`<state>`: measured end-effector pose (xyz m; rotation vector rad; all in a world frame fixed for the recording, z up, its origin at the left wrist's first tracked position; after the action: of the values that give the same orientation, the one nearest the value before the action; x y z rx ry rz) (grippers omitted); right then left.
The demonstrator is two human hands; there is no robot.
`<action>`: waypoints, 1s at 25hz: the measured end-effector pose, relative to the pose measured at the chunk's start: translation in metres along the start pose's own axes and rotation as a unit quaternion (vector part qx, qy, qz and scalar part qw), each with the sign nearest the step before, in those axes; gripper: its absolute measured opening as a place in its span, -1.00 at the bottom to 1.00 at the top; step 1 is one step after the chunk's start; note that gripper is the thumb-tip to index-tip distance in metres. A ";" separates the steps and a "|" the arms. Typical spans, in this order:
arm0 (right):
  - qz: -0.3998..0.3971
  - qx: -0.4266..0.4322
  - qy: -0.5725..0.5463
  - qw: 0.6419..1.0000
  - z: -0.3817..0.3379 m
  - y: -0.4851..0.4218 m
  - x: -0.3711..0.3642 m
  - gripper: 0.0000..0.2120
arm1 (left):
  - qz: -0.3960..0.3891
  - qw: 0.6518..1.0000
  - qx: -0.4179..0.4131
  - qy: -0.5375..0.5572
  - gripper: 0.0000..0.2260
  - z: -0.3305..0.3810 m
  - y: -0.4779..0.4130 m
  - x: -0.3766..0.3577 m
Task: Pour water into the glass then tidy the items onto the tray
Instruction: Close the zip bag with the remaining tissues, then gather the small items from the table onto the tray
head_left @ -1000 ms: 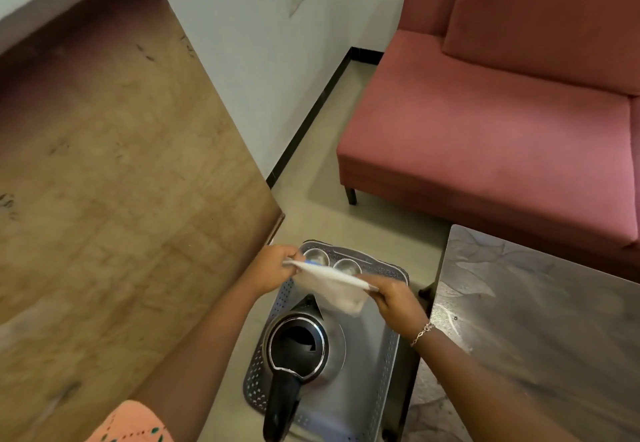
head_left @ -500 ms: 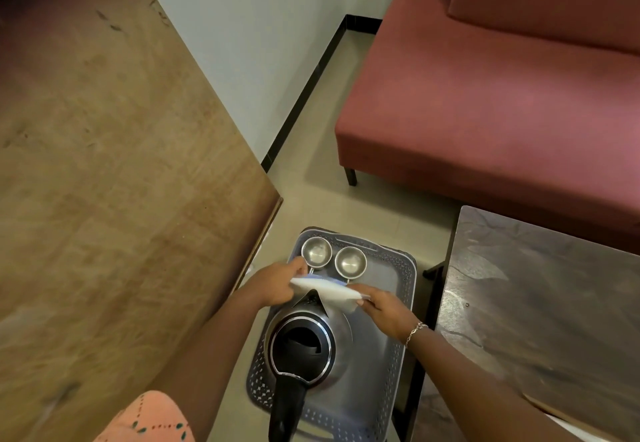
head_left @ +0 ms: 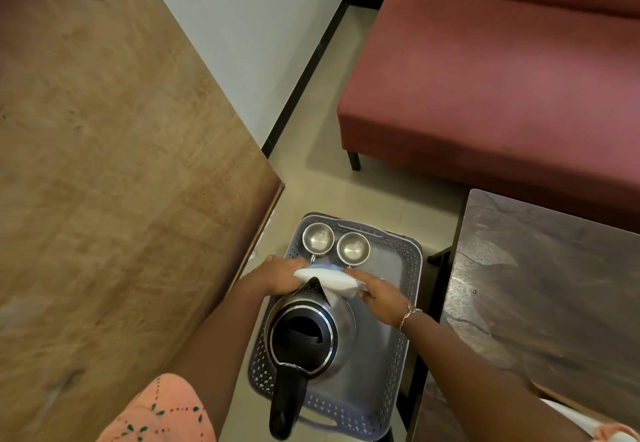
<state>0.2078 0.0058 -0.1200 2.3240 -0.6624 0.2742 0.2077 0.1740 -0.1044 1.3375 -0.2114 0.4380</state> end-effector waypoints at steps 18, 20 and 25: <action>0.201 -0.030 0.318 0.926 0.003 0.143 0.051 -0.29 | 0.361 0.932 -0.005 -0.025 -0.42 0.138 0.089 -0.020; 0.206 -0.041 0.319 0.924 0.017 0.176 0.056 -0.29 | 0.346 0.938 -0.008 -0.024 -0.39 0.168 0.092 -0.045; 0.223 -0.071 0.311 0.921 0.072 0.276 0.061 -0.29 | 0.325 0.945 -0.015 -0.047 -0.37 0.254 0.103 -0.109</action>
<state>0.1140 -0.2398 0.0065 1.7659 -0.8327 1.0810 0.0913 -0.0749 0.0025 1.2383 -0.7480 0.9186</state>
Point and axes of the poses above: each hand's wrist, its own y-axis away from the middle knuckle, its own x-axis out of the back of the hand, z = x × y, the point moved 8 cm from there along -y, towards the middle knuckle, and after that the axes turned 12 degrees about -z, right-handed, at the moved point
